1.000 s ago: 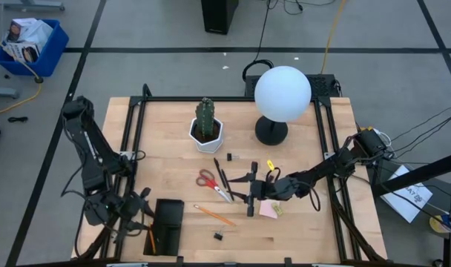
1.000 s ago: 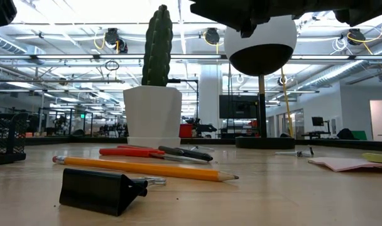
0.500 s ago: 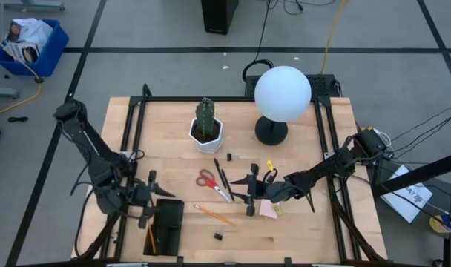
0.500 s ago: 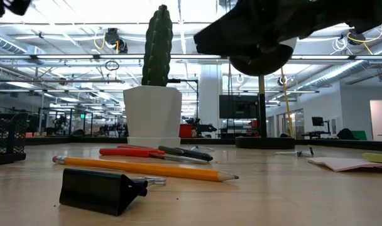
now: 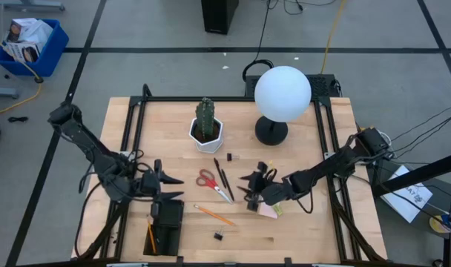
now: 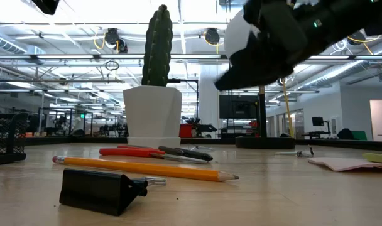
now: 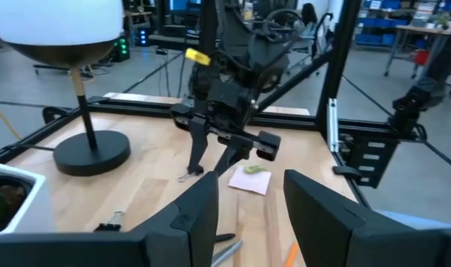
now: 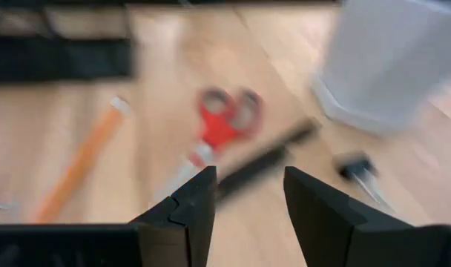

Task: Pick and place office supplies into organizer
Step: Put the right binder clip in the desk organizer

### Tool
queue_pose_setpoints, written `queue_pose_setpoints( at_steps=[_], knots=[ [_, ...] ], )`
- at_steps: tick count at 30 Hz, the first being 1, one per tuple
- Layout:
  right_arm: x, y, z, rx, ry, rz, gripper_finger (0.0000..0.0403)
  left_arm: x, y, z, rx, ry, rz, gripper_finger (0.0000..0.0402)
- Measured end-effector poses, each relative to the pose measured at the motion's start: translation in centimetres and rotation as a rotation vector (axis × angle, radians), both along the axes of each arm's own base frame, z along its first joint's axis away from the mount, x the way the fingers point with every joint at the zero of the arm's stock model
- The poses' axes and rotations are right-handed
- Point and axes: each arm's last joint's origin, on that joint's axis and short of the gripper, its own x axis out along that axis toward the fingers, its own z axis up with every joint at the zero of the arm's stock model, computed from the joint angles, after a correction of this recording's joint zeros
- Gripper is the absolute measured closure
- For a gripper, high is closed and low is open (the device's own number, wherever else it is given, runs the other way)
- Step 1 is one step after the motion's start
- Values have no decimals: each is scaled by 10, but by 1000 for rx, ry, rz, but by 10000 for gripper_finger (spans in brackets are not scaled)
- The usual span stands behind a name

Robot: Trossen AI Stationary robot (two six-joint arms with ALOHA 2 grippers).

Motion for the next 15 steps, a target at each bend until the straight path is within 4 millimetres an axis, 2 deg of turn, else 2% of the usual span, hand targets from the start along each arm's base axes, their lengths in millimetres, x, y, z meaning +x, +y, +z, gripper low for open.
queue_pose_setpoints(
  at_steps=[5,10,15],
  knots=[
    [-20,-8,2,31,136,-99,248,3,4,0,-3,1,23,243],
    [-41,-10,5,64,232,-177,220,6,5,0,-15,10,-22,247],
    [-61,-16,-11,75,311,-303,185,9,4,-3,-13,24,-47,248]
  ],
)
